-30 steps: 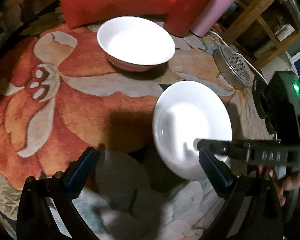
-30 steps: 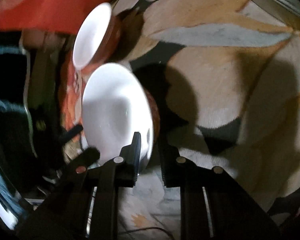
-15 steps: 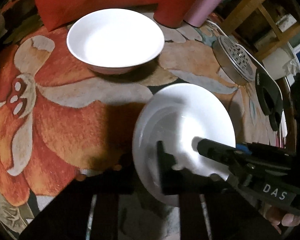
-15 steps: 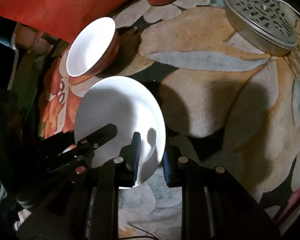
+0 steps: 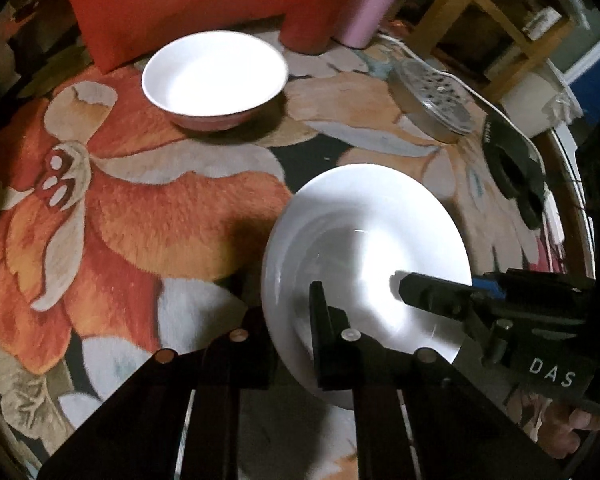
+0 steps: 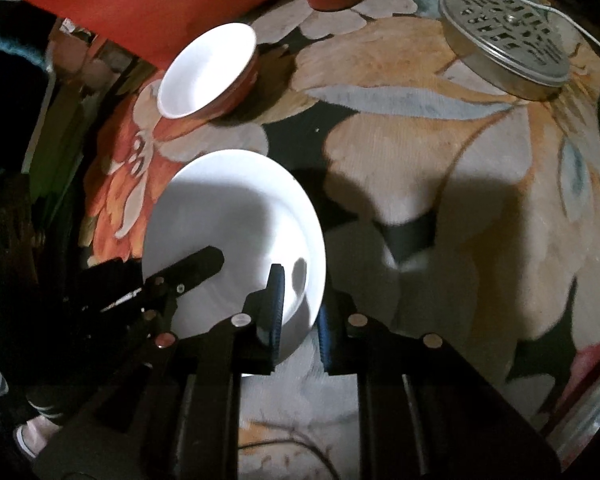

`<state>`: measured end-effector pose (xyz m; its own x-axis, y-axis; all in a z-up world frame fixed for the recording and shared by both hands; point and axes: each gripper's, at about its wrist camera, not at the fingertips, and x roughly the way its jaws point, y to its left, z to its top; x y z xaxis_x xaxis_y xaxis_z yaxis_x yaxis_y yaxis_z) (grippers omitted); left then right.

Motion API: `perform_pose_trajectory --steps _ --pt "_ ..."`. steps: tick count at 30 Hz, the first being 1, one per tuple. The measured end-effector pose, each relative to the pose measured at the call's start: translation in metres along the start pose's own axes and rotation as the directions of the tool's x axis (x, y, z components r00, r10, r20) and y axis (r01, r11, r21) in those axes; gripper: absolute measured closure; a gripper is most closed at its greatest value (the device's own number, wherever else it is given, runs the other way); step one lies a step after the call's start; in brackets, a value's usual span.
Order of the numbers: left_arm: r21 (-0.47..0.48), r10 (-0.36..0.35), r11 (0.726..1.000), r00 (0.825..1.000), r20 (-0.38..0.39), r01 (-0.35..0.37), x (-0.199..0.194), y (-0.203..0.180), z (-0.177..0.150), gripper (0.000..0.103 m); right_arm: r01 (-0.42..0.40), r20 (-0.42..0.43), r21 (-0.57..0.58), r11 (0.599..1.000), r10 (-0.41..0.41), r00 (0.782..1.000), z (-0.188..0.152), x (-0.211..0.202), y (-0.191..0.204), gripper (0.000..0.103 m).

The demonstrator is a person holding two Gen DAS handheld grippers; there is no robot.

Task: Organize plates and bowls
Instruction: 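Carry the white bowl with both grippers over the plate stack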

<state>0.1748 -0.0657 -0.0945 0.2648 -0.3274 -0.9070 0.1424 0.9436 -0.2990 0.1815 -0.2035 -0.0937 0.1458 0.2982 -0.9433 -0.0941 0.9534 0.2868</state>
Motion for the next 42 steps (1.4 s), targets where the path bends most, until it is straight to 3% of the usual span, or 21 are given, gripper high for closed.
perform_pose_trajectory --steps 7,17,31,42 --pt "0.076 -0.007 0.997 1.000 0.011 0.006 -0.037 -0.036 -0.013 0.092 0.018 -0.011 -0.030 0.999 -0.019 1.000 -0.036 -0.040 0.004 0.087" --pt "0.195 -0.046 0.980 0.999 0.010 0.043 -0.063 -0.118 -0.027 0.092 0.020 0.042 0.078 0.997 -0.024 0.999 -0.077 -0.102 -0.030 0.087" --pt "0.381 -0.088 0.920 0.996 -0.031 0.093 -0.060 -0.232 -0.054 0.092 0.042 0.084 0.265 0.963 -0.067 0.994 -0.137 -0.165 -0.103 0.087" --pt "0.450 -0.124 0.880 0.988 -0.088 0.150 -0.039 -0.291 -0.071 0.092 0.070 0.091 0.379 0.923 -0.113 0.989 -0.176 -0.188 -0.149 0.087"
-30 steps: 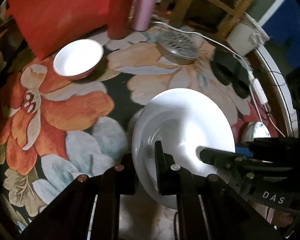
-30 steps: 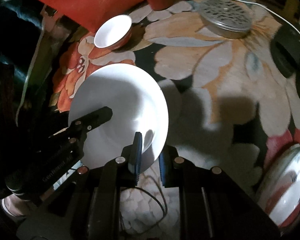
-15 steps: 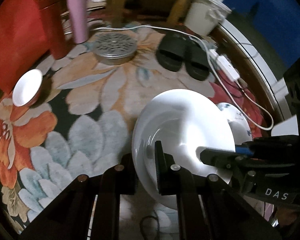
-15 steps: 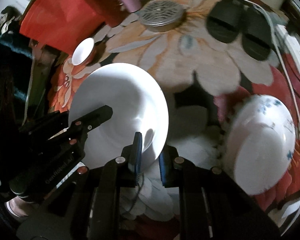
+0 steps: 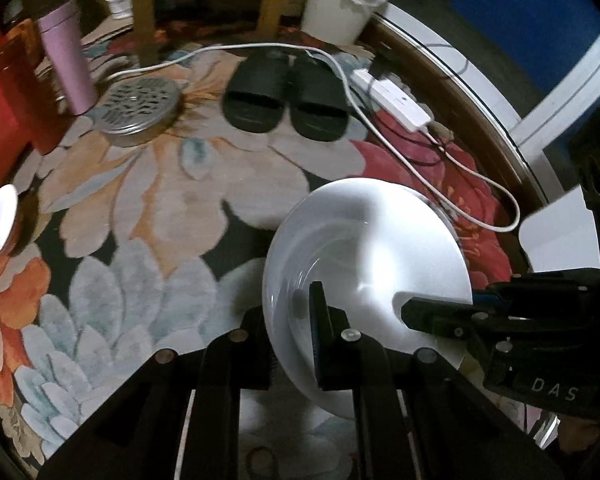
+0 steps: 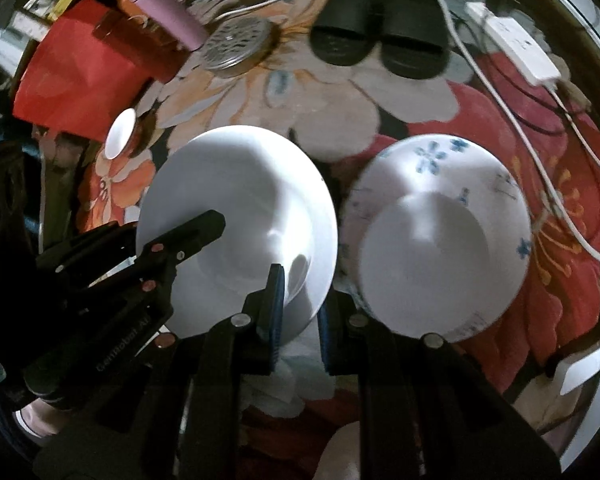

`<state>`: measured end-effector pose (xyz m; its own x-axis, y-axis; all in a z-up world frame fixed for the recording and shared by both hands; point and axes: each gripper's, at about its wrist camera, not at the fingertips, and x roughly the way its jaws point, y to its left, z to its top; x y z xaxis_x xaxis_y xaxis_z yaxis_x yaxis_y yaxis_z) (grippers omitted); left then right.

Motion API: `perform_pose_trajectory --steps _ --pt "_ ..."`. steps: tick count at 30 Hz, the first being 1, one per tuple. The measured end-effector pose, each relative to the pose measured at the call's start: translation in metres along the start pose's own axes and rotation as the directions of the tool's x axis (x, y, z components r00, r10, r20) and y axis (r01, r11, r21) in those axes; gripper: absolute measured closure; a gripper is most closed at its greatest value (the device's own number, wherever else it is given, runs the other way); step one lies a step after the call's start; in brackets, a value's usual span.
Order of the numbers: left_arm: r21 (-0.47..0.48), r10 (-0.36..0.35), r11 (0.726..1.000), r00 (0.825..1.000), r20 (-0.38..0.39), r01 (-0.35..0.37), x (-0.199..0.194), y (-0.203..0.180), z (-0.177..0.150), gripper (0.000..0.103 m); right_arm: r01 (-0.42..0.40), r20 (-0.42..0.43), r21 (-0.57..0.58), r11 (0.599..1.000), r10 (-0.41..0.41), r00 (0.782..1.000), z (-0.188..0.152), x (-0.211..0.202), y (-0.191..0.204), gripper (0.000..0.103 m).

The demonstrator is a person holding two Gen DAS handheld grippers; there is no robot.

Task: Organize plates and bowls
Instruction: 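Carry the white bowl with both grippers over the plate stack, then lower the white bowl onto the white plate and open both grippers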

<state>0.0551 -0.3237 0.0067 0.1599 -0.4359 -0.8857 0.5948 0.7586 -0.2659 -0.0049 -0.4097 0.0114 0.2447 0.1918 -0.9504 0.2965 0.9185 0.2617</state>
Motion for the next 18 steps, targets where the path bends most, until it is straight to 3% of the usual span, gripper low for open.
perform_pose_trajectory --steps 18 --pt "0.108 -0.027 0.993 0.996 -0.084 0.036 0.059 -0.072 0.006 0.091 0.055 -0.010 0.166 0.985 -0.054 0.999 -0.016 -0.002 -0.080 0.087"
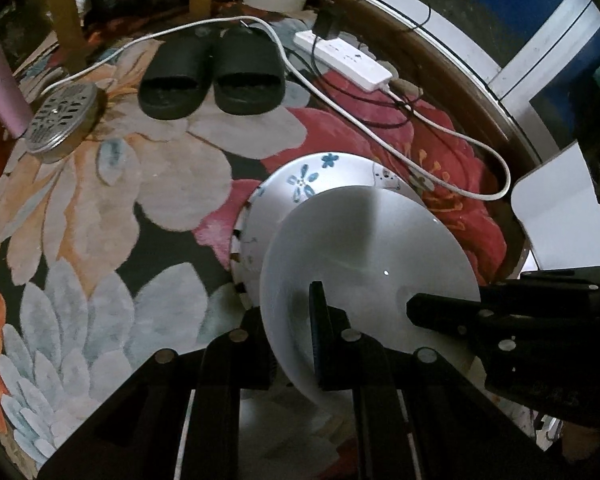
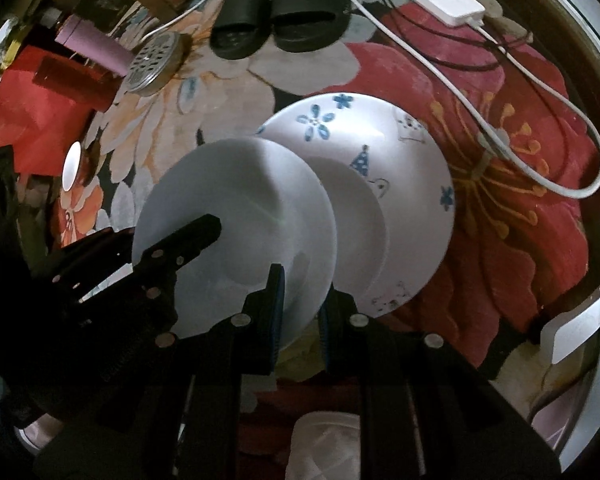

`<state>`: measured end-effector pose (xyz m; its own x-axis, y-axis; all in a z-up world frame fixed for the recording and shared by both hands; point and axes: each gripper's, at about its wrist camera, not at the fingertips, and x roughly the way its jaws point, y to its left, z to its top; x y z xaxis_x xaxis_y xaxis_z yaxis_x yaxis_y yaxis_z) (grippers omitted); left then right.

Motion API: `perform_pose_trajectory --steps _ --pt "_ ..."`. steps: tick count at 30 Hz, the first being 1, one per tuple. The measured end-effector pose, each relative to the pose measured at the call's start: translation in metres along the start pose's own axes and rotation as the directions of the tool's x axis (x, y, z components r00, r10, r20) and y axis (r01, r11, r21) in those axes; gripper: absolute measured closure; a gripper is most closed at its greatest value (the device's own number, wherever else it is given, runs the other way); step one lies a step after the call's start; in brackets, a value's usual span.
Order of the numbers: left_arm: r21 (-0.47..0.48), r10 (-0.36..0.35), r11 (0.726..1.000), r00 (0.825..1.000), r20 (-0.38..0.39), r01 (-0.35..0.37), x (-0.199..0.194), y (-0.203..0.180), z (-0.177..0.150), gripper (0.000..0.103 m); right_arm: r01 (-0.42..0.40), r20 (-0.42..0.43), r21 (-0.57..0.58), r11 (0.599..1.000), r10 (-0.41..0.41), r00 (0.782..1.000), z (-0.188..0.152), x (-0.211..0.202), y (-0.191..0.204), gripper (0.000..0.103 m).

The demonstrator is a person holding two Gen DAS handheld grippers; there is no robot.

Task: Organize plates and bowls
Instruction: 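Lower the white bowl onto the white plate and open both grippers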

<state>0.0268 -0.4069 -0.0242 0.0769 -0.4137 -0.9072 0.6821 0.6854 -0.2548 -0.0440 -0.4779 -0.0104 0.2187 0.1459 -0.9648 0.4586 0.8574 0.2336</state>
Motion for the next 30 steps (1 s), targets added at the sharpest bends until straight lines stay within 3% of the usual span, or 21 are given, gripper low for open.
perform_pose_trajectory --steps 10,14,20,22,23,24,26,29,30 --pt "0.054 0.000 0.999 0.998 -0.067 0.003 0.026 -0.018 0.002 0.088 0.020 -0.030 0.035 0.999 -0.019 0.999 0.000 0.009 -0.025 0.087" --pt "0.035 -0.027 0.999 0.996 -0.081 0.030 0.028 -0.014 0.002 0.078 0.035 -0.032 0.034 0.999 -0.034 0.999 0.002 0.013 -0.027 0.085" --pt "0.033 -0.033 0.999 0.999 -0.023 0.034 0.010 -0.010 0.003 0.027 0.047 -0.021 0.048 0.998 -0.046 0.999 0.005 0.010 -0.030 0.085" --pt "0.019 -0.041 0.999 0.999 -0.002 0.041 0.002 -0.003 0.004 0.005 0.061 -0.006 0.048 0.997 -0.061 0.998 0.006 0.007 -0.030 0.084" --pt "0.011 -0.030 0.999 0.999 0.014 0.030 -0.004 0.002 0.004 0.002 0.061 0.002 0.052 0.997 -0.061 0.998 0.007 0.005 -0.031 0.083" --pt "0.006 -0.020 1.000 0.999 0.027 0.019 -0.007 0.006 0.004 0.002 0.058 0.009 0.055 0.997 -0.058 0.998 0.008 0.003 -0.030 0.076" --pt "-0.016 0.003 1.000 0.999 0.048 -0.002 -0.015 0.018 0.003 0.001 0.050 0.024 0.058 0.997 -0.052 0.998 0.010 0.000 -0.028 0.045" --pt "-0.051 0.029 0.998 0.998 0.054 -0.026 -0.021 0.033 0.001 0.001 0.060 0.044 0.060 0.996 -0.062 0.997 0.011 -0.002 -0.023 0.020" --pt "-0.059 0.039 0.998 0.998 0.056 -0.036 -0.022 0.038 0.000 0.001 0.064 0.042 0.058 0.996 -0.066 0.997 0.012 -0.002 -0.021 0.017"
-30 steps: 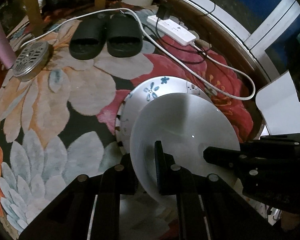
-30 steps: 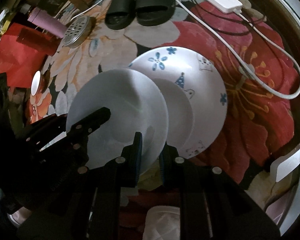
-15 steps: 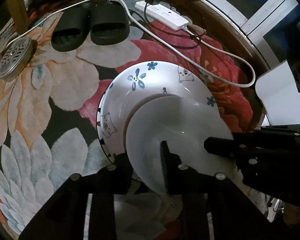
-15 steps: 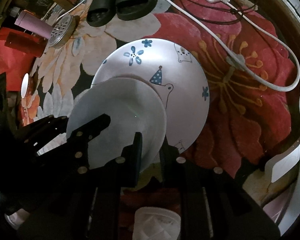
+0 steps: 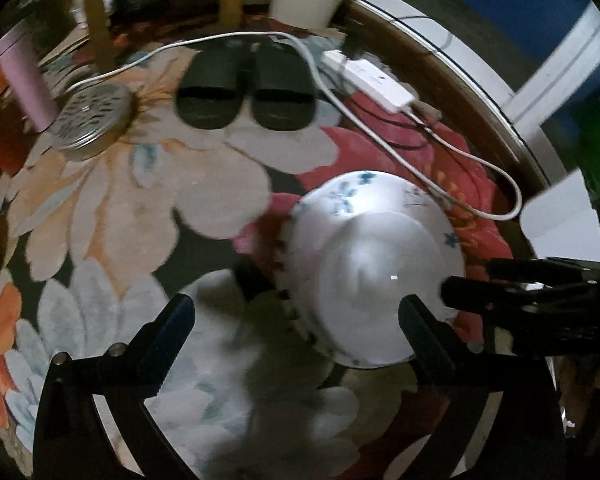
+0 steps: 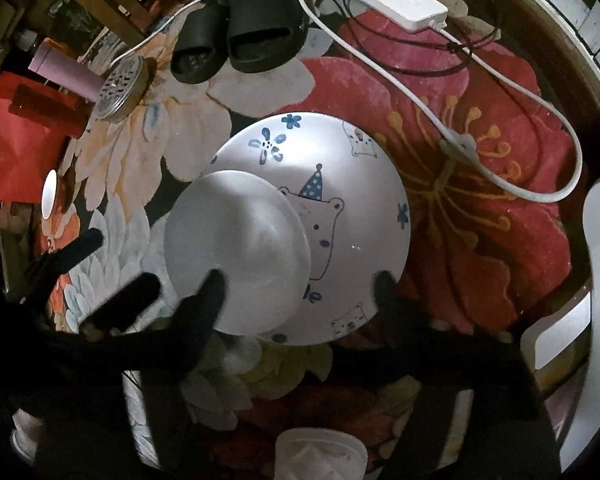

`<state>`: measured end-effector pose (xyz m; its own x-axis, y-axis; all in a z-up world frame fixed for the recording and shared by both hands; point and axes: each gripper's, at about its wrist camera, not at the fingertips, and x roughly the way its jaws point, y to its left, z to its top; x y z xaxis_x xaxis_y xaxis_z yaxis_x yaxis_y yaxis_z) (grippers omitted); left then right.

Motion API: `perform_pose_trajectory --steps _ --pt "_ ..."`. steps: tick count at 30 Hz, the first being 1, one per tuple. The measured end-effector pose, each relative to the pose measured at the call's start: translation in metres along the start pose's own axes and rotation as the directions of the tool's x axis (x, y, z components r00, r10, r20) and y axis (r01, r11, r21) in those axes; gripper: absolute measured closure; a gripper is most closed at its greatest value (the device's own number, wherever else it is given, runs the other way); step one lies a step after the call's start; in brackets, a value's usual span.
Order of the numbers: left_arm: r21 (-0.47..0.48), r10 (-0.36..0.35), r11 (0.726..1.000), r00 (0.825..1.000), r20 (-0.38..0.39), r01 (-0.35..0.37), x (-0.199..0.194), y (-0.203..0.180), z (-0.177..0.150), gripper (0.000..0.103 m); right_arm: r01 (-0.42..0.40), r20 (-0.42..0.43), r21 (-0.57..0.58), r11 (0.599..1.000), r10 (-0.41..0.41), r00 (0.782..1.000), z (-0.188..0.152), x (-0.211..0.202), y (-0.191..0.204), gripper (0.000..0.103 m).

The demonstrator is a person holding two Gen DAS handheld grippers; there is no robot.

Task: Organize plates and bowls
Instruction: 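Lower the white bowl onto the white plate and open both grippers, then move both grippers back toward the remaining white bowl by the red bag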

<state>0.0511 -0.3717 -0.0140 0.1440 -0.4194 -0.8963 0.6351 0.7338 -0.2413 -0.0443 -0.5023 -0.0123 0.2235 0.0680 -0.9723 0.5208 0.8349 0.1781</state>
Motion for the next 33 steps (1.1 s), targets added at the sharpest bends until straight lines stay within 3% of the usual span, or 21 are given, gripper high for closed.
perform_pose_trajectory --steps 2,8,33 --pt "-0.014 0.023 1.000 1.000 0.004 -0.023 -0.004 0.012 -0.003 0.001 0.012 0.000 -0.002 1.000 -0.012 1.000 0.000 0.000 0.004 0.010" --pt "-0.043 0.056 0.997 0.998 -0.001 -0.056 -0.012 0.034 -0.014 0.001 0.026 0.001 -0.034 0.999 -0.026 1.000 -0.001 0.002 0.018 0.008" --pt "-0.134 0.125 0.983 0.992 -0.009 -0.125 -0.034 0.101 -0.052 0.001 -0.001 -0.018 -0.109 0.994 -0.001 1.000 -0.012 0.017 0.073 0.007"
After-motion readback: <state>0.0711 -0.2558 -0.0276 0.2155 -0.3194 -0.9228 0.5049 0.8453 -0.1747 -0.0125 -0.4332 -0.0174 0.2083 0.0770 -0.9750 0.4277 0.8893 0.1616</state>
